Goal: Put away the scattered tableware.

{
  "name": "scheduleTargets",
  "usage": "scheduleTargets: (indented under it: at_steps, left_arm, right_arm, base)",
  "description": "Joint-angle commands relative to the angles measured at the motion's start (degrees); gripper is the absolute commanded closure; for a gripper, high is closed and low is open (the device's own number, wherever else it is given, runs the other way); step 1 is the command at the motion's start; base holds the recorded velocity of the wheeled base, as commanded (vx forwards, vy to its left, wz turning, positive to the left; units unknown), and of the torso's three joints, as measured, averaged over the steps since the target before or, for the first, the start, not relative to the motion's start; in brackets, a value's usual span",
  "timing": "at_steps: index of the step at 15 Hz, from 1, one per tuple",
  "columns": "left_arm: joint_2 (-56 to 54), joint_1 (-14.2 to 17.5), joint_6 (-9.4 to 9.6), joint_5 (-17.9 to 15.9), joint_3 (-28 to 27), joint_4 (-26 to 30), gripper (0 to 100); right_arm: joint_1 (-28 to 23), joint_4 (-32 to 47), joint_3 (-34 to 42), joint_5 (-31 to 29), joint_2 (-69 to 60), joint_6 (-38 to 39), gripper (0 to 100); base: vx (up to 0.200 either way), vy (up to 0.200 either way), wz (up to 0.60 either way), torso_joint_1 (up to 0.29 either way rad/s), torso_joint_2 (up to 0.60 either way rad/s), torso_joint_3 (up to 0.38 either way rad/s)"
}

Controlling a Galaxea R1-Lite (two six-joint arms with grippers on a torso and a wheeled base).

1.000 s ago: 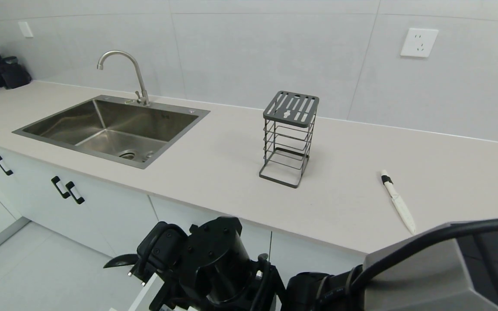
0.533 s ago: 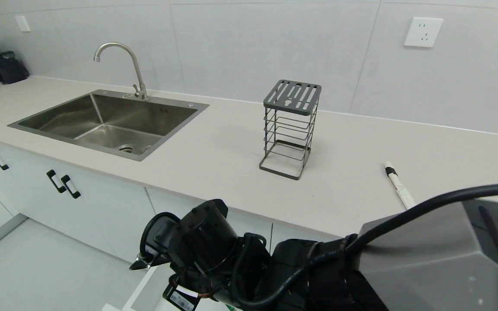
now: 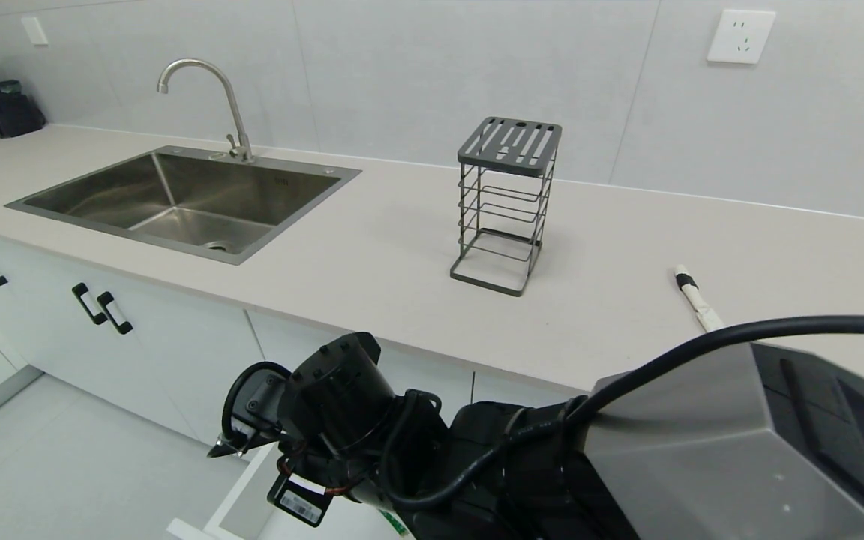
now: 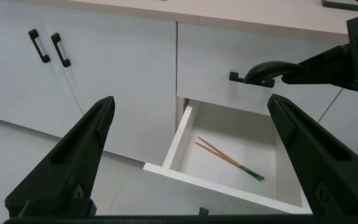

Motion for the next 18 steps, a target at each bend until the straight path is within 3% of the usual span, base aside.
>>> scheduleTargets:
  at_steps: [1,18]
  left_arm:
    - [0.07,0.01,0.01,-0.06,0.00,0.00,0]
    - [0.07,0.01,0.01,-0.06,0.00,0.00,0]
  right_arm:
    - [-0.04,-0.21,-0.95,-0.02,1.13,0.05,100]
    - [-1.10,-0.21,-4.64,0.24,5.43,-0.13,100]
  base:
    - [0.000,0.000,0.00,0.000,0.00,0.000]
    - [0.000,0.000,0.00,-0.092,0.18,0.089]
